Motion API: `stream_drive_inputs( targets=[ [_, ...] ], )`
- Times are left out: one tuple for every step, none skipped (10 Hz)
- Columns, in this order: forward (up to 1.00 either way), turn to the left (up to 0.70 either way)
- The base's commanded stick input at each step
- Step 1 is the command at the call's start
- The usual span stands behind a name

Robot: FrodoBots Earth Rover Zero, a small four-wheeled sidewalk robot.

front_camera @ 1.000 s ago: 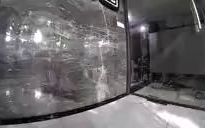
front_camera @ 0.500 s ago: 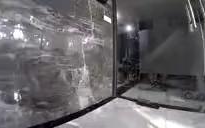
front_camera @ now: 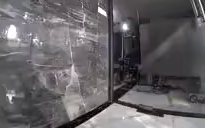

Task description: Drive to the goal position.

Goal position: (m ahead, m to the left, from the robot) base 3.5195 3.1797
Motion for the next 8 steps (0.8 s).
stream_drive_inputs(
  targets=[
    [0.45,-0.27],
    [0.45,-0.27],
    [0.45,-0.27],
    [0.45,-0.27],
    [0.44,-0.26],
    [0.42,-0.14],
    [0.35,0.00],
    [0.34,0.00]
  ],
)
